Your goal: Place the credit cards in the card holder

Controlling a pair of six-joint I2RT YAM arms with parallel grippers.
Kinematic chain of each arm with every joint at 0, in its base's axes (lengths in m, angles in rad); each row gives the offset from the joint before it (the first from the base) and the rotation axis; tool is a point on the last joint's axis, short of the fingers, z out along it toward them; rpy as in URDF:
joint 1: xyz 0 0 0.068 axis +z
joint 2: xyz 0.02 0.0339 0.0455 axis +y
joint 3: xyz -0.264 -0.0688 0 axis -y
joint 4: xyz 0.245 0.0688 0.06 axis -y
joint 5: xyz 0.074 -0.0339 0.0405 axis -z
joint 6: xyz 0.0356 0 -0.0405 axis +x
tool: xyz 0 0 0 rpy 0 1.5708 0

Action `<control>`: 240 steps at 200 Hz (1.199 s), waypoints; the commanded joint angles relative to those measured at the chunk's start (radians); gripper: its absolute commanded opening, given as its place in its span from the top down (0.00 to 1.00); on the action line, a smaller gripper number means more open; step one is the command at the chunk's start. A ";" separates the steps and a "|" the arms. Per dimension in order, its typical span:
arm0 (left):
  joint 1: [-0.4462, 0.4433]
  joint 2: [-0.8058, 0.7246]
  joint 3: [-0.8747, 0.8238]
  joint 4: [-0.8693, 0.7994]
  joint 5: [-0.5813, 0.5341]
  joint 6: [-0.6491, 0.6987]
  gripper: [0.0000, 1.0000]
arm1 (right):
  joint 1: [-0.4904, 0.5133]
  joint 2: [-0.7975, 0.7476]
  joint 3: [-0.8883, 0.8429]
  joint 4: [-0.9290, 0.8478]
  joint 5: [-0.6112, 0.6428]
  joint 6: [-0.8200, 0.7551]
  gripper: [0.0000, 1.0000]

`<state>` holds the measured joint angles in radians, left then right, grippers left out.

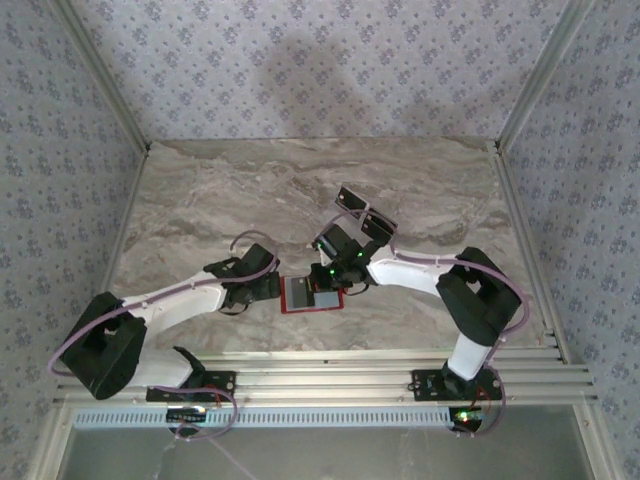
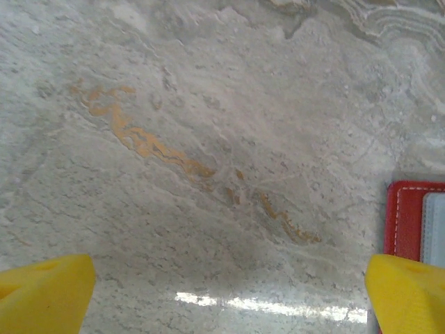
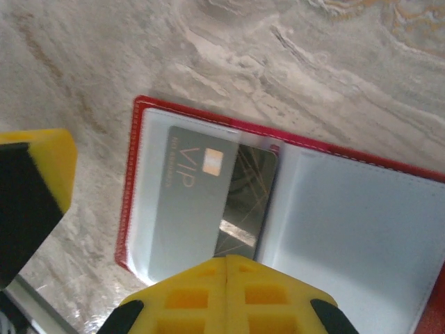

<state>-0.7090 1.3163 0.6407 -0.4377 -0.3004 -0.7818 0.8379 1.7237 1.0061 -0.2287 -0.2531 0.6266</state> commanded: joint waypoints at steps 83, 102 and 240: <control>-0.007 0.017 -0.017 0.121 0.056 0.046 0.00 | 0.000 0.044 -0.006 0.008 -0.003 -0.010 0.98; -0.006 0.039 -0.010 0.110 0.048 0.042 0.00 | 0.000 0.044 -0.013 0.013 -0.004 -0.006 0.99; -0.006 0.130 -0.010 0.071 0.005 0.018 0.00 | -0.003 0.069 -0.017 0.023 -0.017 -0.005 0.99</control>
<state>-0.7094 1.4204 0.6292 -0.3397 -0.2844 -0.7521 0.8379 1.7744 0.9859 -0.2050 -0.2584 0.6270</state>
